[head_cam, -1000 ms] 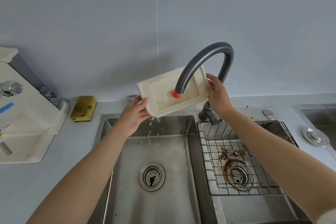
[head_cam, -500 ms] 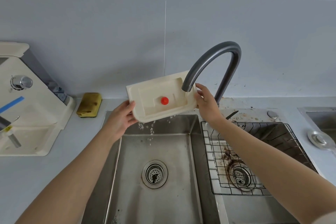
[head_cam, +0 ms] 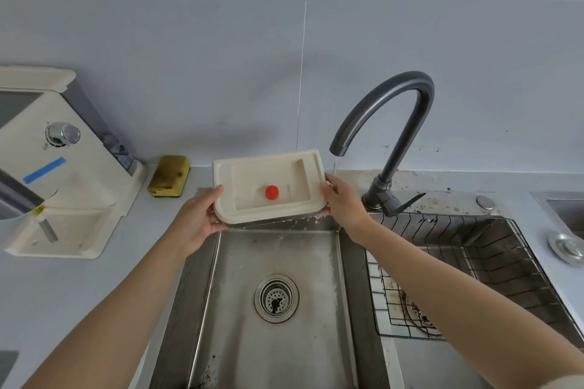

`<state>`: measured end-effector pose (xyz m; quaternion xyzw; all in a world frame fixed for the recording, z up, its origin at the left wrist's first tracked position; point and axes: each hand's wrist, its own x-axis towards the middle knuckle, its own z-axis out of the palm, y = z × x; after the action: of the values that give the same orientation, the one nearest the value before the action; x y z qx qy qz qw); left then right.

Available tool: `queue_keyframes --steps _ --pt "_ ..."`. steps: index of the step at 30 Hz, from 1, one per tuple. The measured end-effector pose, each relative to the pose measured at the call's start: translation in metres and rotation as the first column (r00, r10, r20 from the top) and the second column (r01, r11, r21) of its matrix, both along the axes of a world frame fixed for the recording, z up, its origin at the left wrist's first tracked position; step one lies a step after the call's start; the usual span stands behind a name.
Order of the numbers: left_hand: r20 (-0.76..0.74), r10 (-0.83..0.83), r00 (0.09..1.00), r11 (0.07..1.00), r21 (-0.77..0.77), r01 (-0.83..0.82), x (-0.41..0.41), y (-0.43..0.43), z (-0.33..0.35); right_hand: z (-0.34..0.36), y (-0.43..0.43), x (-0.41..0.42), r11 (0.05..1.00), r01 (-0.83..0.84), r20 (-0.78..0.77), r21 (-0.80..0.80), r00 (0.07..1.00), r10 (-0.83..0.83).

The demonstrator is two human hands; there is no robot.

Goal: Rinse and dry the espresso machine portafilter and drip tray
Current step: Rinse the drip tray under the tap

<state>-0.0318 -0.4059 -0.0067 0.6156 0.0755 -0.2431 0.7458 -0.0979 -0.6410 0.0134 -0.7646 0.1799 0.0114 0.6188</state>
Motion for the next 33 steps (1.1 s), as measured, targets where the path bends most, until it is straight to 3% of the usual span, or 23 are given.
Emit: queue_keyframes --steps 14,33 --pt "-0.171 0.019 0.985 0.966 -0.249 -0.062 -0.035 -0.028 -0.024 -0.015 -0.02 -0.038 0.995 0.081 -0.132 0.062 0.989 -0.072" --pt "-0.185 -0.076 0.98 0.967 -0.253 0.027 -0.066 -0.074 -0.039 -0.032 -0.06 -0.097 0.947 0.248 -0.181 0.202 0.96 -0.213"
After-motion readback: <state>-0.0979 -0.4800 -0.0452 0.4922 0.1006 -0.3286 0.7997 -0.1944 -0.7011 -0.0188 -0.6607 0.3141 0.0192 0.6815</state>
